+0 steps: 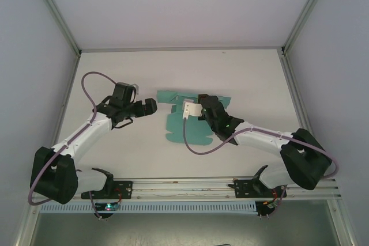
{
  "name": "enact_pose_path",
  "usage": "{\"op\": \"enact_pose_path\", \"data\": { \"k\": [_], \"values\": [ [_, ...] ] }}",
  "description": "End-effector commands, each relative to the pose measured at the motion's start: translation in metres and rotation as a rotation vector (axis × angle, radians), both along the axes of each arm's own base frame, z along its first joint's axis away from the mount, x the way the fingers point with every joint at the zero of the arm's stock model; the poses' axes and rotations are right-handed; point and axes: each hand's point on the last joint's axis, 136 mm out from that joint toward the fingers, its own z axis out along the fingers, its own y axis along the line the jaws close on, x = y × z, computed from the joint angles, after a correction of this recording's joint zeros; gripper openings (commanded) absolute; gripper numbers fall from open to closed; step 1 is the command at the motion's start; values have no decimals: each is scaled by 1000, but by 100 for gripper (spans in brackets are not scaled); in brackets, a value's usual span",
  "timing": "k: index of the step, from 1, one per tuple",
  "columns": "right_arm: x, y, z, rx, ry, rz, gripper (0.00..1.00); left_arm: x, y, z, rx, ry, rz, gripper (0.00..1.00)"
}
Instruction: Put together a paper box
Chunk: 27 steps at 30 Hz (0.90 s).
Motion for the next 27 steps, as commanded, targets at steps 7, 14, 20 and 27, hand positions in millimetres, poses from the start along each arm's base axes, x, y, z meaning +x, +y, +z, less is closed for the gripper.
{"op": "enact_pose_path", "data": {
  "k": [7, 14, 20, 27],
  "values": [
    [9, -2, -24, -220, -183, 34, 0, 54, -8, 33, 6, -97, -63, 100],
    [19, 0, -40, -138, -121, 36, 0, 70, -50, 42, -18, -147, -416, 88],
    [21, -3, -48, -161, -110, 38, 0, 83, -55, 15, 57, -78, -556, 71],
    [23, -6, -50, -156, -106, 16, 0, 82, -75, -9, 0, -17, -741, 56]
  ]
}}
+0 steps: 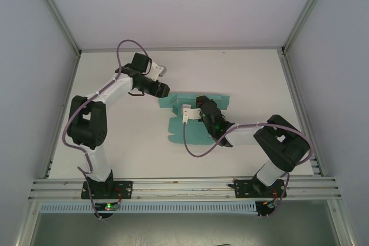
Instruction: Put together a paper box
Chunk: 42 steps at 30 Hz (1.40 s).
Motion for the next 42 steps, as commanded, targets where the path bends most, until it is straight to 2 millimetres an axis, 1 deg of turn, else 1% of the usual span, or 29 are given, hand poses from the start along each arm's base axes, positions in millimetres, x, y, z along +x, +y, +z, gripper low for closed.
{"op": "enact_pose_path", "data": {
  "k": [1, 3, 6, 8, 13, 16, 20, 23, 27, 29, 31, 33, 34, 35, 36, 37, 39, 40, 42],
  "values": [
    [1, -5, -11, -14, 29, -18, 0, -18, -8, -1, -31, 47, -142, 51],
    [3, -6, -9, -10, 23, -24, 0, -23, -10, -4, -31, 73, -163, 44],
    [3, -6, -6, 7, 24, -32, 0, -32, -15, -2, -38, 64, -187, 21],
    [3, -4, -5, 18, 26, -35, 0, -35, -16, -1, -12, 50, -171, 10],
    [2, 1, -2, 17, 7, -44, 0, -32, -14, 3, 157, -16, -19, 3],
    [-1, 6, -2, 24, 6, -43, 0, -39, -27, 11, 158, -17, 41, 0],
    [-6, 13, -2, 39, 8, -33, 0, -51, -55, 18, 90, -8, 28, 0],
    [-10, 19, -2, 49, 10, -23, 0, -54, -69, 17, 73, 2, 32, 0],
    [-16, 21, -9, 67, 28, -20, 0, -54, -88, 14, -31, 29, 52, 0],
    [-19, 19, -16, 48, 30, -22, 0, -58, -90, 4, -41, 81, 65, 0],
    [-23, 15, -17, 56, 13, -19, 0, -58, -86, -6, -29, 105, 107, 0],
    [-24, 12, -20, 59, 17, -30, 0, -60, -86, -10, -57, 111, 134, 1],
    [-25, 11, -20, 64, 18, -31, 0, -61, -86, -8, -77, 102, 145, 4],
    [-26, 11, -20, 67, 19, -33, 0, -64, -87, -5, -103, 95, 138, 16],
    [-26, 10, -19, 70, 18, -34, 0, -67, -87, -1, -118, 90, 134, 25],
    [-27, 11, -17, 72, 16, -28, 0, -69, -87, 4, -133, 82, 128, 27],
    [-28, 11, -17, 72, 16, -22, 0, -70, -84, 10, -126, 62, 128, 36],
    [-29, 11, -16, 71, 16, -18, 0, -67, -78, 9, -99, 51, 150, 41],
    [-29, 10, -18, 58, 17, -16, 0, -62, -65, 3, -55, 57, 209, 45]
  ]
}}
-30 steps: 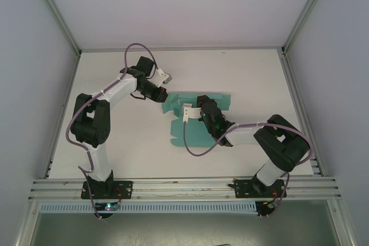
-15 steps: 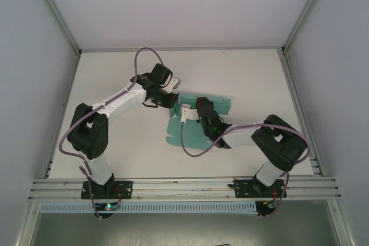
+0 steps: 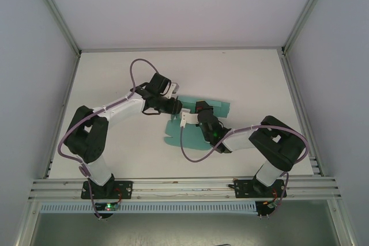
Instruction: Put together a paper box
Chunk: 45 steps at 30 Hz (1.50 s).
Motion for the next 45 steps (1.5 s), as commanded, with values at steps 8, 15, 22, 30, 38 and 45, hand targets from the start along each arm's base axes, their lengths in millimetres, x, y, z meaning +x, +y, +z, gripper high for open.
{"op": "enact_pose_path", "data": {
  "k": [8, 15, 22, 30, 38, 45],
  "values": [
    [-11, 3, -11, -23, 16, 55, 0, 18, 39, 32, -40, -82, 136, 100],
    [-9, 3, -15, -23, 27, 57, 0, 48, 139, 37, 23, -90, 530, 100],
    [-8, 3, -12, -12, 21, 52, 0, 62, 148, 0, 26, -2, 484, 88],
    [-6, 0, -8, -14, 30, 30, 0, 30, 75, -9, -206, -26, 158, 55],
    [-9, 2, -7, -7, 42, 30, 0, -8, 39, 0, -317, -117, -68, 51],
    [-14, 4, -5, -13, 38, 37, 0, -19, 13, -11, -281, -151, -188, 50]
  ]
}}
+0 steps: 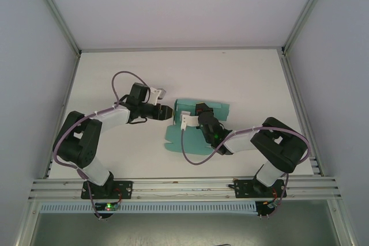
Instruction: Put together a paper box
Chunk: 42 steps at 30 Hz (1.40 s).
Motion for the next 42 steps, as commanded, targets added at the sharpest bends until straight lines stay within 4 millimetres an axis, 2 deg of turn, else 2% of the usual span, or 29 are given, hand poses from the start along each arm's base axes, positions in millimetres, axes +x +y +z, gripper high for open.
{"op": "enact_pose_path", "data": {
  "k": [1, 7, 14, 20, 22, 27, 32, 37, 39, 42],
  "values": [
    [-4, 3, -1, -2, 19, 9, 0, 0, -16, 3, -3, -101, -93, 51],
    [-9, 3, 4, 11, 13, 21, 0, -8, -16, -11, 53, -142, -109, 57],
    [-31, 5, -1, 16, 40, 43, 0, -1, -17, -21, 125, -218, -56, 59],
    [-44, 5, -24, 10, 159, 48, 0, 8, -25, -7, 66, -329, -16, 59],
    [-46, 4, -35, -9, 199, 44, 0, 10, -26, -2, 70, -385, -4, 63],
    [-50, 2, -49, -20, 242, 30, 0, 2, -32, 2, 30, -471, -56, 69],
    [-54, -3, -52, -23, 266, 8, 0, -19, -39, -10, 31, -442, -173, 74],
    [-54, 1, -46, 2, 261, 23, 0, -19, -36, -11, 41, -444, -158, 66],
    [-55, 3, -45, 5, 262, 29, 0, -19, -41, -9, 16, -451, -178, 72],
    [-57, 6, -47, -3, 273, 40, 0, -13, -50, -7, -1, -436, -208, 74]
  ]
}}
